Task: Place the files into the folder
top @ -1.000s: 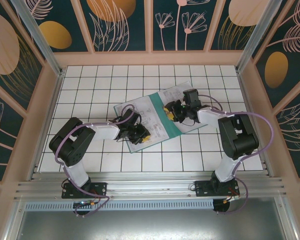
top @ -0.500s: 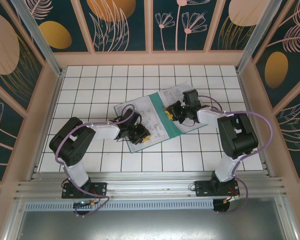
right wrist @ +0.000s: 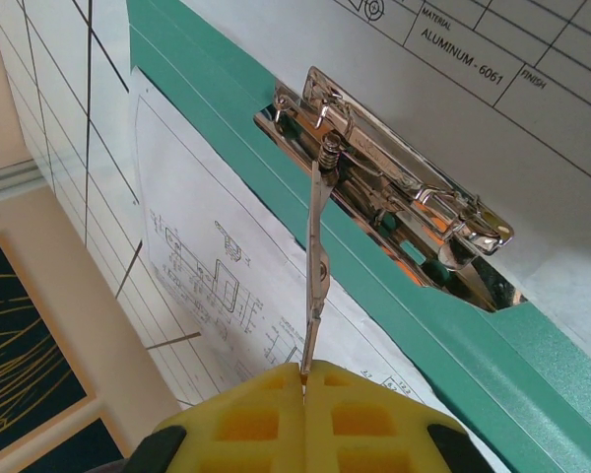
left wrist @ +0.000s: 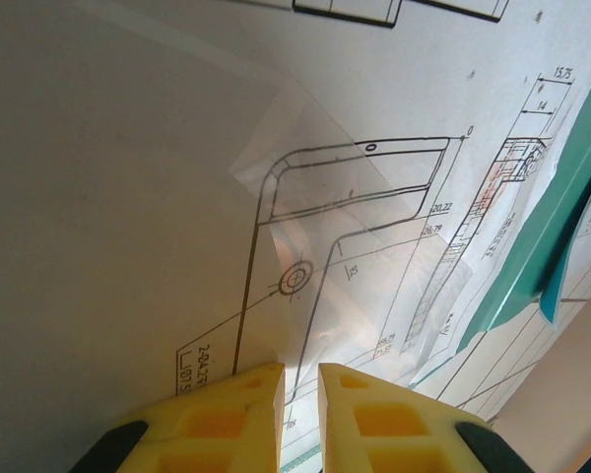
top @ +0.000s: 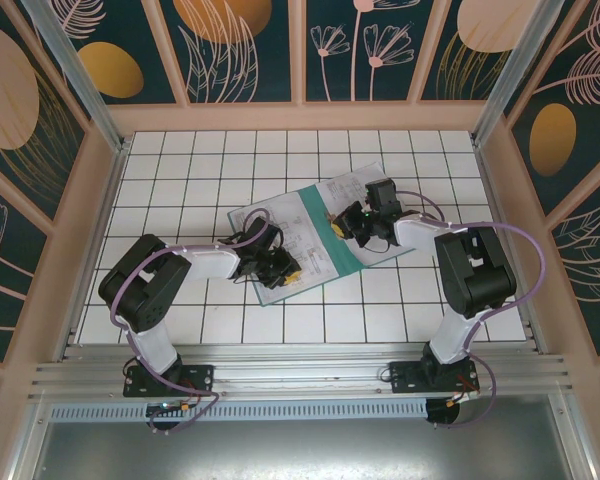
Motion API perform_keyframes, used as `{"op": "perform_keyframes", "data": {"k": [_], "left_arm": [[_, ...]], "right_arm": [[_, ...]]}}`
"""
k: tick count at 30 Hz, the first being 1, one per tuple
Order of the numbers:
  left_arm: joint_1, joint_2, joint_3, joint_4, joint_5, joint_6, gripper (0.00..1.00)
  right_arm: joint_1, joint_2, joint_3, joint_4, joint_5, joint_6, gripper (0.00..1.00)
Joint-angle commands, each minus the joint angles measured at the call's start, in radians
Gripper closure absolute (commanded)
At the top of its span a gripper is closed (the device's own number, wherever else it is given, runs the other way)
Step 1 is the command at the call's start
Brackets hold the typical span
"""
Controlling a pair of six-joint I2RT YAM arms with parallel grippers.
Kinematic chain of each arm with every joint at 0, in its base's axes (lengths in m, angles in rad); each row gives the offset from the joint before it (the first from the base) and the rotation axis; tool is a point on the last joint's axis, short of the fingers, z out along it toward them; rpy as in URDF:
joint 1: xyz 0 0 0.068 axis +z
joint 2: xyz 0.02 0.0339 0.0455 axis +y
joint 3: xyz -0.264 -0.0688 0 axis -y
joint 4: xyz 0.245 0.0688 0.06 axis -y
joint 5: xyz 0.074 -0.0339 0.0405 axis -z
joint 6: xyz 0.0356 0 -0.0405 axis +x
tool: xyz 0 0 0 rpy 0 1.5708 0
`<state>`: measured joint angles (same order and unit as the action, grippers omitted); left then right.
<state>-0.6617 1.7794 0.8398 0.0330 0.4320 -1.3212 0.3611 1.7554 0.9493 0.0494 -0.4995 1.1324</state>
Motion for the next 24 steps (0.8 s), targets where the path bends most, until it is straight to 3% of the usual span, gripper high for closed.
{"op": "perform_keyframes", "data": {"k": [1, 24], "left_arm": [[-0.007, 0.015, -0.005, -0.049, -0.027, -0.001, 0.81], [-0.006, -0.039, -0.071, -0.045, -0.076, -0.055, 0.84]], "right_arm": [[-0.003, 0.01, -0.001, -0.048, 0.002, -0.026, 0.99], [-0.063, 0.051, -0.122, -0.169, 0.058, -0.199, 1.0]]}}
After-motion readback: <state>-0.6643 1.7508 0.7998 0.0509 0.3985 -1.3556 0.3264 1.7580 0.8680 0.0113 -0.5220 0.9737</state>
